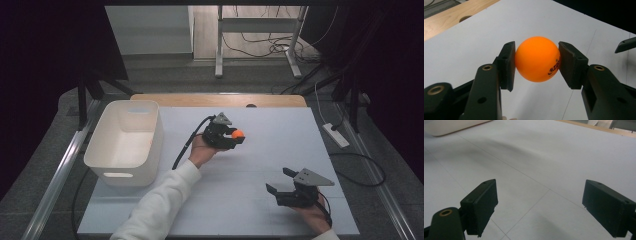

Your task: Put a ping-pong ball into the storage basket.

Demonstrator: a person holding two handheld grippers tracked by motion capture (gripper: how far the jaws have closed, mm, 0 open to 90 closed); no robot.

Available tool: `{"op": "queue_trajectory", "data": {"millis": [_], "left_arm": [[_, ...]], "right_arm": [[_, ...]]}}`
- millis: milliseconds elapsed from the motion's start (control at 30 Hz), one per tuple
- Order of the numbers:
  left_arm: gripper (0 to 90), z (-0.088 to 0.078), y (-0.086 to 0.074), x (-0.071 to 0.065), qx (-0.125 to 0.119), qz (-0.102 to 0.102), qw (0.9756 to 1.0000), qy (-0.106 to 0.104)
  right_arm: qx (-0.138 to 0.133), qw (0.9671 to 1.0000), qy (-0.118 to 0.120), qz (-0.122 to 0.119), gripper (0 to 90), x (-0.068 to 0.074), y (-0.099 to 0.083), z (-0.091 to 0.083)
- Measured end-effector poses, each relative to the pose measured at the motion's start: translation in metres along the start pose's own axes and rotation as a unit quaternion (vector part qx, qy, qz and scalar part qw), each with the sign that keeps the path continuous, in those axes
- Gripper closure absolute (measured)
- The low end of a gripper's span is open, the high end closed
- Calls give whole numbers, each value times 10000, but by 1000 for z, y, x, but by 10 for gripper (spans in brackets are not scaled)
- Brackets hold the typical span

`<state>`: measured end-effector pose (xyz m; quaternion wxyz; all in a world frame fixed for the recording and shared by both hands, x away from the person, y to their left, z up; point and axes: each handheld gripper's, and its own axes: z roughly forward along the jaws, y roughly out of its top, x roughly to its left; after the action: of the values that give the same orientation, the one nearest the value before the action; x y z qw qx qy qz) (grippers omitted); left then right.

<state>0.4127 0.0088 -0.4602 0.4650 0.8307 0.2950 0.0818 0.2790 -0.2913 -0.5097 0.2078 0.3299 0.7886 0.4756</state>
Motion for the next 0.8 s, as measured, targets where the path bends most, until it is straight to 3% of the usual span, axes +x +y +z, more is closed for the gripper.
{"op": "queue_trajectory", "data": {"millis": [800], "left_arm": [[509, -15, -1, -3, -163, 0, 9999, -7]], "right_arm": [[-7, 10000, 0, -16, 128, 0, 0, 0]]}}
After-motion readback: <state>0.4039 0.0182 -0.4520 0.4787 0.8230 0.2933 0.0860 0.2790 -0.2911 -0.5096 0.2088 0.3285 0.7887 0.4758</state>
